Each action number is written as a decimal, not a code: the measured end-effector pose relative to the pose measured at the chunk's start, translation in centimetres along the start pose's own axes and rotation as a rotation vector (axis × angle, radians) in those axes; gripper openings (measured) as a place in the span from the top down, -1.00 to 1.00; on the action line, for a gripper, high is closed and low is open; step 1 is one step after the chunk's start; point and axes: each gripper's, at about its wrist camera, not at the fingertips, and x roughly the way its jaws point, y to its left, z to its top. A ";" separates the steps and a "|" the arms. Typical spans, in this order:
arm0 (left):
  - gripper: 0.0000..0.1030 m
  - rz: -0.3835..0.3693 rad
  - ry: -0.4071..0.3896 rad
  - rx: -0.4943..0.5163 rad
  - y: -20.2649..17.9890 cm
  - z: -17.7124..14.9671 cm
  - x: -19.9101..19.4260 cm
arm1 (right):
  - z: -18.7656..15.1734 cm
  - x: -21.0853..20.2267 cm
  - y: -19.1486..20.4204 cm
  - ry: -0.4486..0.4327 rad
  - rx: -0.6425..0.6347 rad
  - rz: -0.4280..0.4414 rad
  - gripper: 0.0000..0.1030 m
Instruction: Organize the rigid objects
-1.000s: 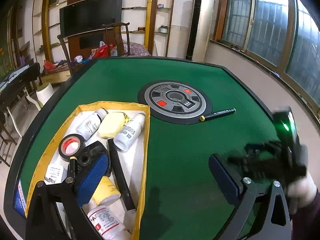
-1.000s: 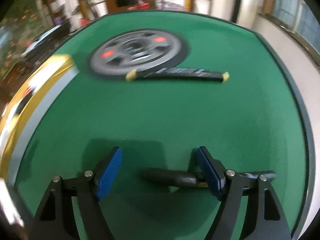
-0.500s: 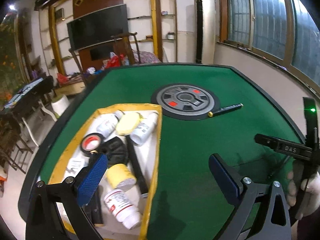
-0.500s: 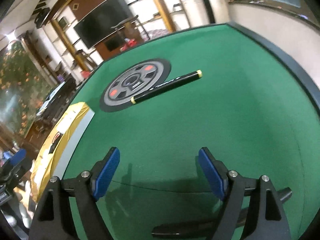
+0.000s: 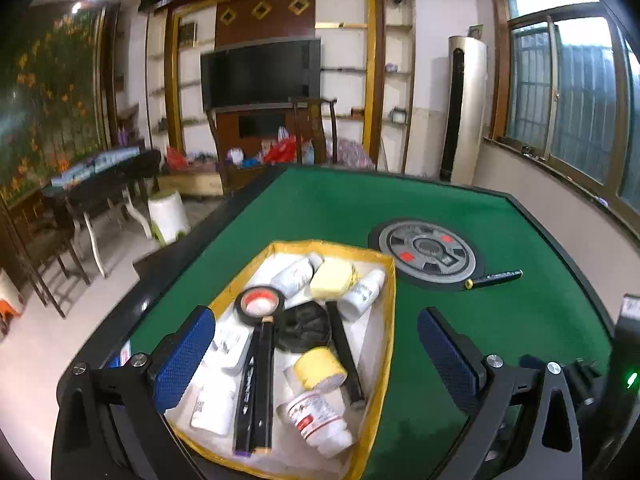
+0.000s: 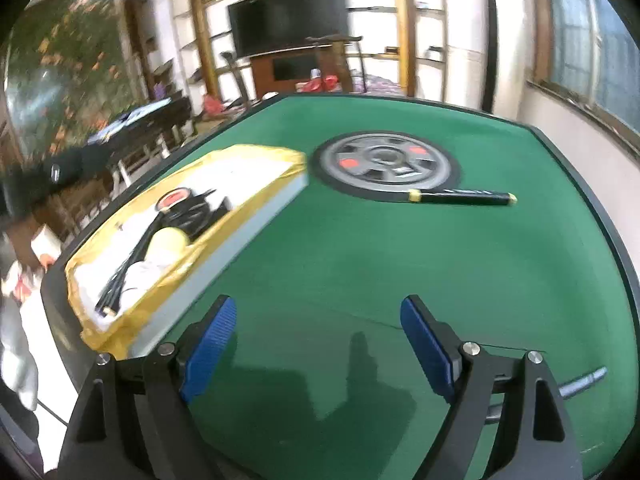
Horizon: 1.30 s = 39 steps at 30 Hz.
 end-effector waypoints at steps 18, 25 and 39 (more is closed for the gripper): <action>-0.99 0.141 0.021 -0.137 7.1 -0.9 1.4 | 1.4 0.0 8.2 -0.025 -0.196 -0.110 -0.63; -0.99 0.157 0.039 -0.172 8.3 -1.2 1.9 | 1.5 0.1 10.1 -0.032 -0.257 -0.119 -0.63; -0.99 0.168 0.059 -0.181 8.9 -1.4 2.2 | 1.4 0.0 10.7 -0.040 -0.275 -0.132 -0.63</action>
